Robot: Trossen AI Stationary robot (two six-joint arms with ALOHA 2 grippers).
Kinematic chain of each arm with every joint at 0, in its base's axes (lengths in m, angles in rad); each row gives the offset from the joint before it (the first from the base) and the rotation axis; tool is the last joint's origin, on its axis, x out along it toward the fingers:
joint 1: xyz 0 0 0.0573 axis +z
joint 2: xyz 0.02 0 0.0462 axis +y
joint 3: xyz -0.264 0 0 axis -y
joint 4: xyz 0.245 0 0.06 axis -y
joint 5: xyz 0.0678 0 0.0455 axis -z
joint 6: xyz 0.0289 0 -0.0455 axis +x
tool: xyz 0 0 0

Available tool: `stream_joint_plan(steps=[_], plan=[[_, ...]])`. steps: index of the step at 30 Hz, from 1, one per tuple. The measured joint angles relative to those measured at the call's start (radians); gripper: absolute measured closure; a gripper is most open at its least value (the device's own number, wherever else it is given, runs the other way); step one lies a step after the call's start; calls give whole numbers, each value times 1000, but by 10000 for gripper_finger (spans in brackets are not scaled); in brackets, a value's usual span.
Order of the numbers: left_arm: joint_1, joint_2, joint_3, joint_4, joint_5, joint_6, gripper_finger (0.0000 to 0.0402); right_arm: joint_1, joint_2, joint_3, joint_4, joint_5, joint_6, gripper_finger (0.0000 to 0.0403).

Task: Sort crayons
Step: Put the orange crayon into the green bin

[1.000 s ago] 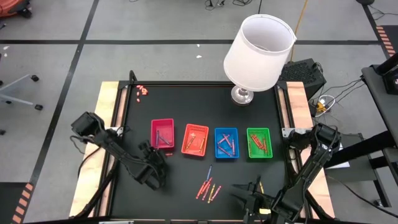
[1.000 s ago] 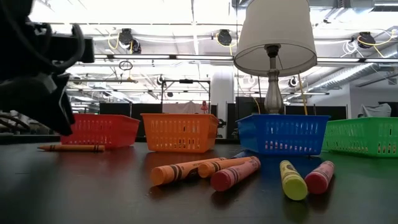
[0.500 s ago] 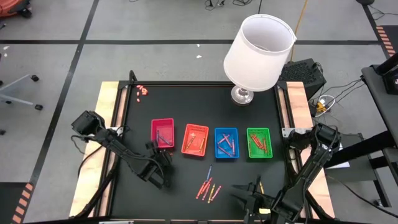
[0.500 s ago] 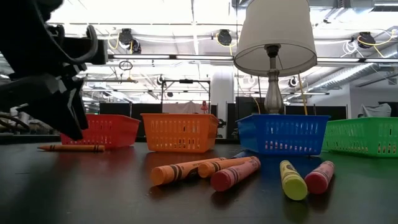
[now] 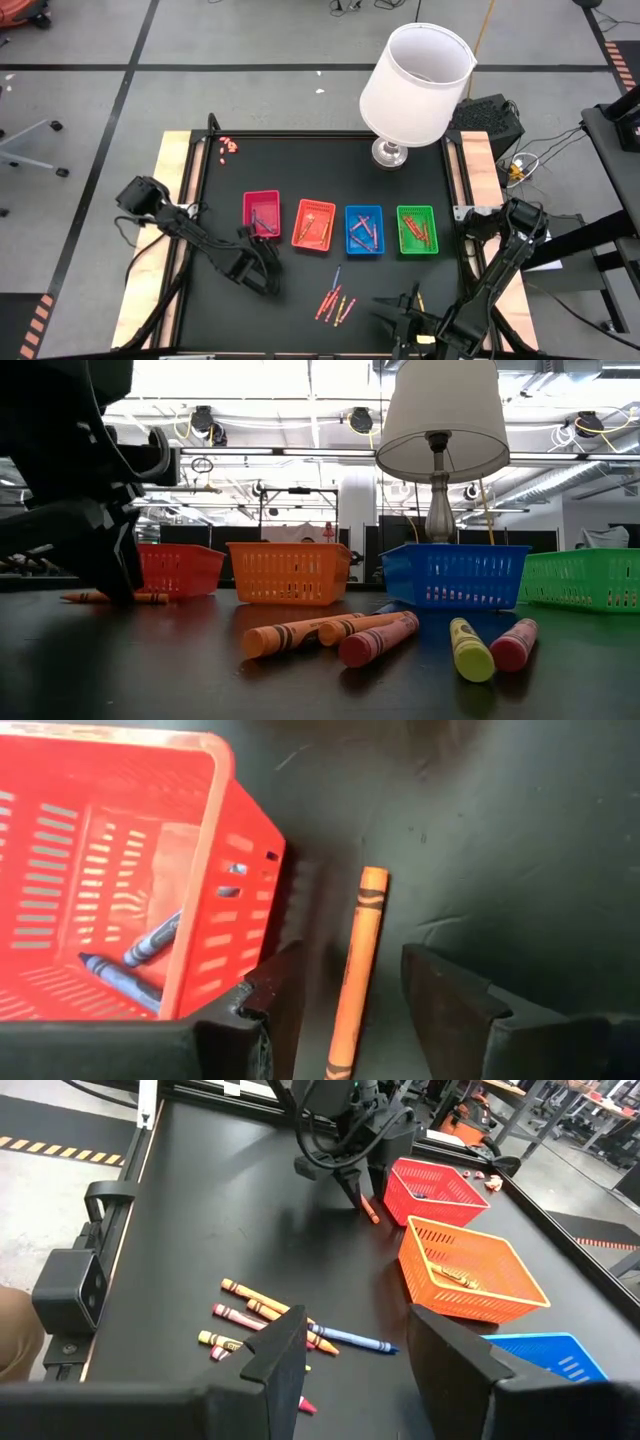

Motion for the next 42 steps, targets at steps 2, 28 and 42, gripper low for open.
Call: stream_joint_plan(steps=[2, 28, 42], plan=[[8, -2, -12, 5, 4, -2, 229, 0, 0, 0, 0, 0, 0, 248], [141, -4, -8, 74, 285, 130, 369, 0, 0, 0, 1, -23, 0, 248], [106, 10, 111, -14, 320, 135, 372, 0, 0, 0, 4, -25, 0, 248]])
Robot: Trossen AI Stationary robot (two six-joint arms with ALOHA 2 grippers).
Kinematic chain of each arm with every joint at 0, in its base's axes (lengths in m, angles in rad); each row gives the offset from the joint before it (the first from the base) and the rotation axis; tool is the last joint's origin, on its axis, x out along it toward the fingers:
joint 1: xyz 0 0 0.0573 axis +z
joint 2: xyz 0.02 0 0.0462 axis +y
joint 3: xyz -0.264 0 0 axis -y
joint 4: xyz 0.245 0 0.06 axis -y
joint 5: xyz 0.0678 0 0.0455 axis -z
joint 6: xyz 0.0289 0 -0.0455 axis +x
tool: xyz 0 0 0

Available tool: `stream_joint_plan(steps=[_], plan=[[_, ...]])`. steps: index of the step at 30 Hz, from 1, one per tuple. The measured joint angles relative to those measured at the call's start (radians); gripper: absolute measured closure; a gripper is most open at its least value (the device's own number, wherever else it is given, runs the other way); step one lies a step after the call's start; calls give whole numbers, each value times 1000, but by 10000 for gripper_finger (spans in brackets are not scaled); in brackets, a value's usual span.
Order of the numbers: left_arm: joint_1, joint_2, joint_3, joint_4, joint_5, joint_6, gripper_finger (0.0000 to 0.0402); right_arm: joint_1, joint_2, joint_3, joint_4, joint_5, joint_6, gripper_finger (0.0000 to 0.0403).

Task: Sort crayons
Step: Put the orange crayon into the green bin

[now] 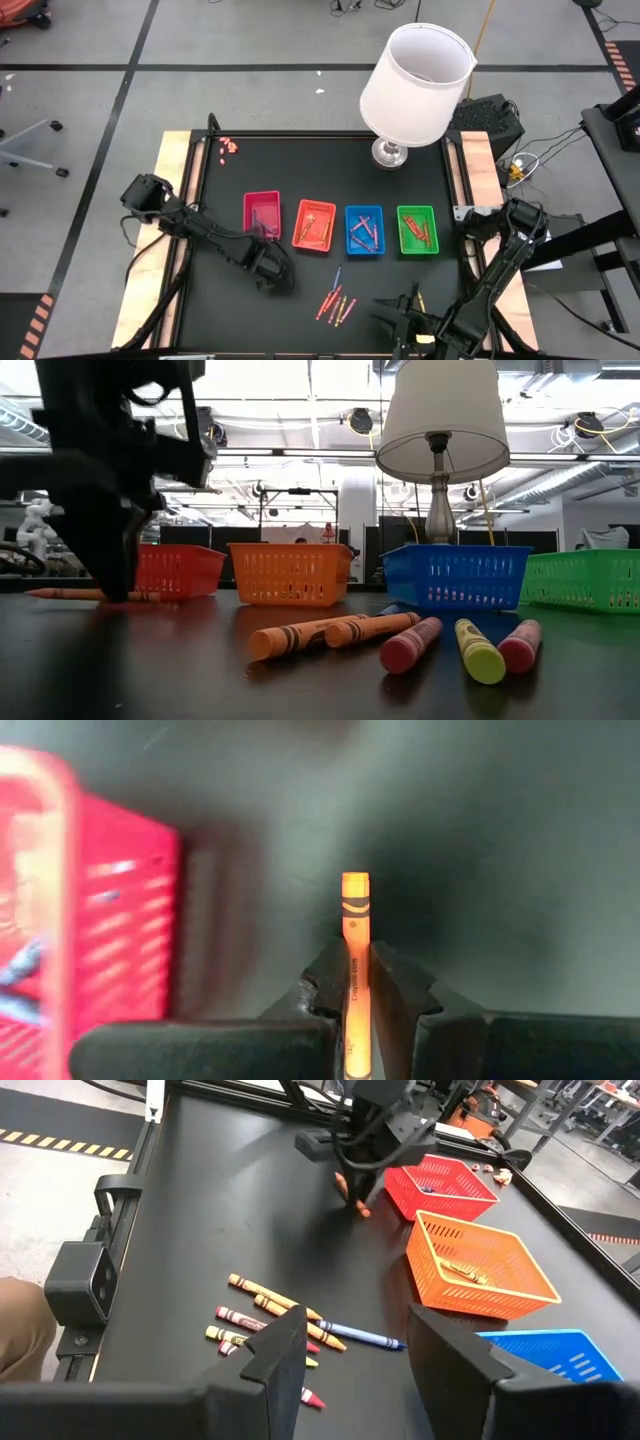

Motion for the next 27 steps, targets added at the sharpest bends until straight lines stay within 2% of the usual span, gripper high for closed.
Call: stream_joint_plan(steps=[15, 23, 27], plan=[[-85, -4, 118, -9, -58, 26, 371, -1, 0, 0, 0, 1, 0, 248], [-131, -6, 227, 4, -218, 132, 371, -10, 0, 0, 4, 3, 1, 248], [-149, -6, 279, 3, -296, 236, 371, -9, 0, 0, 4, 3, 1, 248]])
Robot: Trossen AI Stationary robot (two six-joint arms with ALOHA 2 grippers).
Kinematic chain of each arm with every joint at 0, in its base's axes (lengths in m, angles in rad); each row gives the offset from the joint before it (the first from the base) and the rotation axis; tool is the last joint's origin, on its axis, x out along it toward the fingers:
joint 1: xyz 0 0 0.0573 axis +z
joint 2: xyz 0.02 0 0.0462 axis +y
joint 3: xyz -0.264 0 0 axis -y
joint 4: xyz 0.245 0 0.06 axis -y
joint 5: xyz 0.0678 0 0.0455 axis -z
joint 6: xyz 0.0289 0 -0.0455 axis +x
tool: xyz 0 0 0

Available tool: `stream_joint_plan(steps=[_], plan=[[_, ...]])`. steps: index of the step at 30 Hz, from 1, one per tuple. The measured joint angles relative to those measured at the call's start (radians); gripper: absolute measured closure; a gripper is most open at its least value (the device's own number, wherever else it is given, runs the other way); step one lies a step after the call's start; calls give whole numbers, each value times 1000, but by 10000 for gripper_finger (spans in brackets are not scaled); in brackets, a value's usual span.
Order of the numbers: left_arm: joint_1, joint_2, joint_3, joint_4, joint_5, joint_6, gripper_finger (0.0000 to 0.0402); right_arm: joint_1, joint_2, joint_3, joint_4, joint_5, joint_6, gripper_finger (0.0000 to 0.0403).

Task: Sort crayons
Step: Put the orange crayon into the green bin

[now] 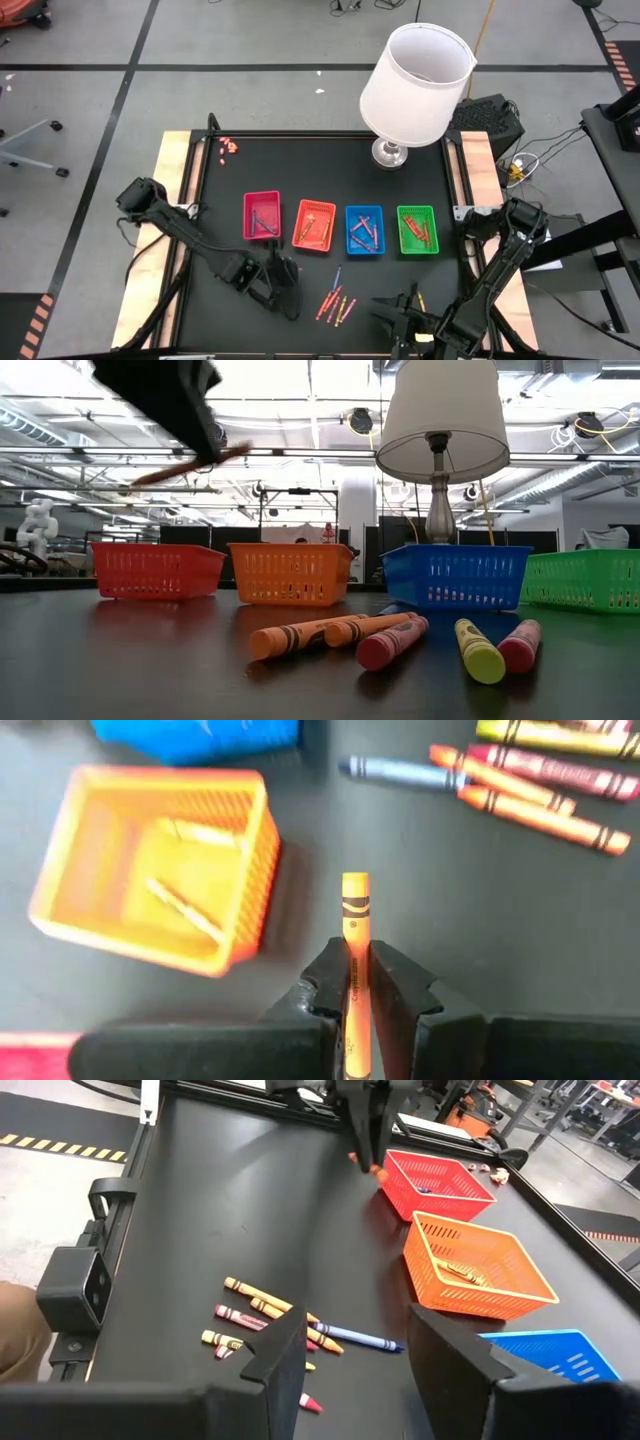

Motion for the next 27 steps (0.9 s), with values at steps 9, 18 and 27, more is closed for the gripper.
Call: stream_joint_plan(steps=[9, 18, 27], plan=[[-28, -1, 92, 31, -119, 399, 371, 0, 0, 0, 0, 0, 0, 248], [-46, -1, 99, 203, -127, 867, 371, 0, 36, 0, -6, 28, -3, 248], [-66, -1, 99, 273, -128, 1173, 371, -18, 52, 0, 0, 27, -22, 248]])
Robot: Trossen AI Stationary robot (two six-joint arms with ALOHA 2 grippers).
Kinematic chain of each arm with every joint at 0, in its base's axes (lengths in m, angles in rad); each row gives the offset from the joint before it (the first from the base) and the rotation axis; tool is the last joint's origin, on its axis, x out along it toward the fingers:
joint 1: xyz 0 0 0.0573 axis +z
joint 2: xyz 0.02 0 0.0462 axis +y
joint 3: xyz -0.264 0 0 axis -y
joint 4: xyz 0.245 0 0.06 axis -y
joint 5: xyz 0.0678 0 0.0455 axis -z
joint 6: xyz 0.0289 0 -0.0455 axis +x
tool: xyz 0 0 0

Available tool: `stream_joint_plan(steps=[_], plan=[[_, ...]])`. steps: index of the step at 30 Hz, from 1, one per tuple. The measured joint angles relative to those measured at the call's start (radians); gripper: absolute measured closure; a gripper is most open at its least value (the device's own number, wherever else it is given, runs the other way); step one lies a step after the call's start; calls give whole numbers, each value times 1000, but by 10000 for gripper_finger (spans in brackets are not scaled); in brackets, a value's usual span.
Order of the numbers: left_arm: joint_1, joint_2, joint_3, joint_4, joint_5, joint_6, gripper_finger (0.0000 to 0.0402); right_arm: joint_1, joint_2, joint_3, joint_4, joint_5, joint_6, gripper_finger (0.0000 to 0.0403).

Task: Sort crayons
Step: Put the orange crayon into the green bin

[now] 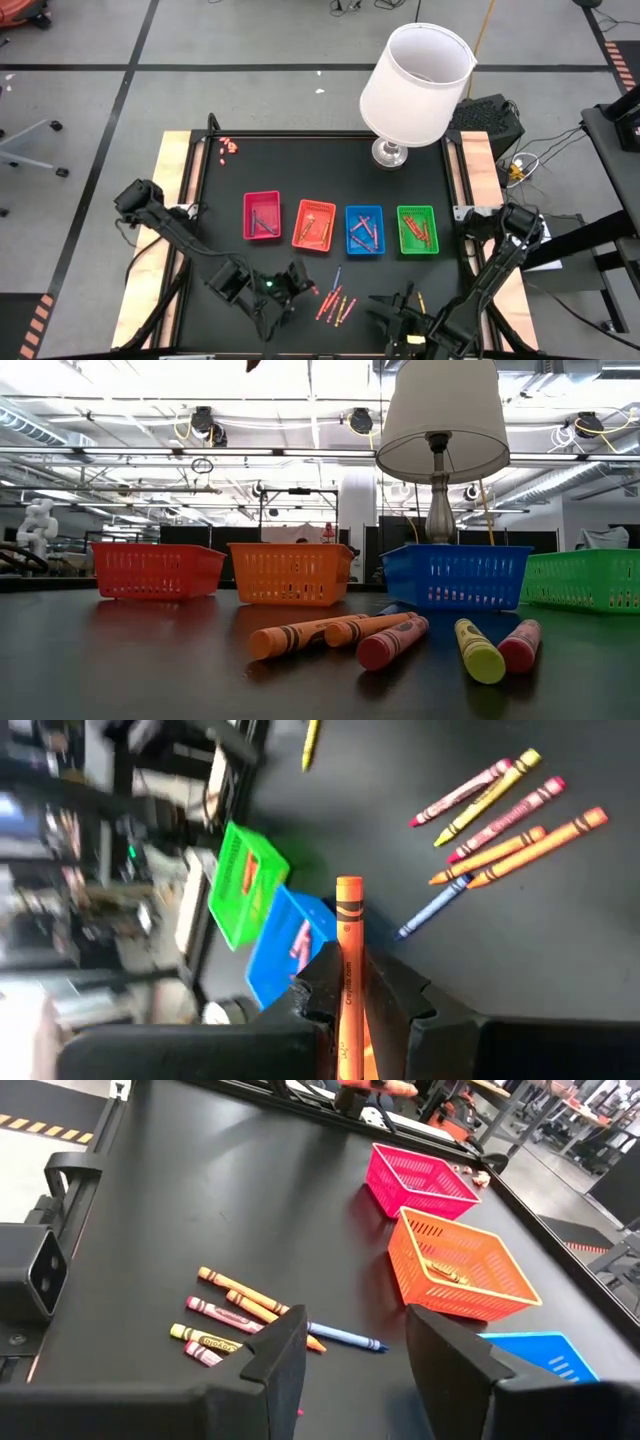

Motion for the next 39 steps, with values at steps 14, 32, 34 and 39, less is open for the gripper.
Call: stream_joint_plan(steps=[14, 32, 34, 39], plan=[[-10, 0, 0, 134, 0, 127, 371, -2, 0, 0, 1, 0, 0, 248], [-5, 0, 0, 300, 6, -555, 371, -24, 0, 0, 29, 0, -3, 248], [-2, 0, 0, 301, 6, -633, 371, -38, 0, 0, 40, 0, 12, 248], [15, 0, 0, 301, 5, -809, 371, -89, 0, 0, 87, 1, 51, 248]])
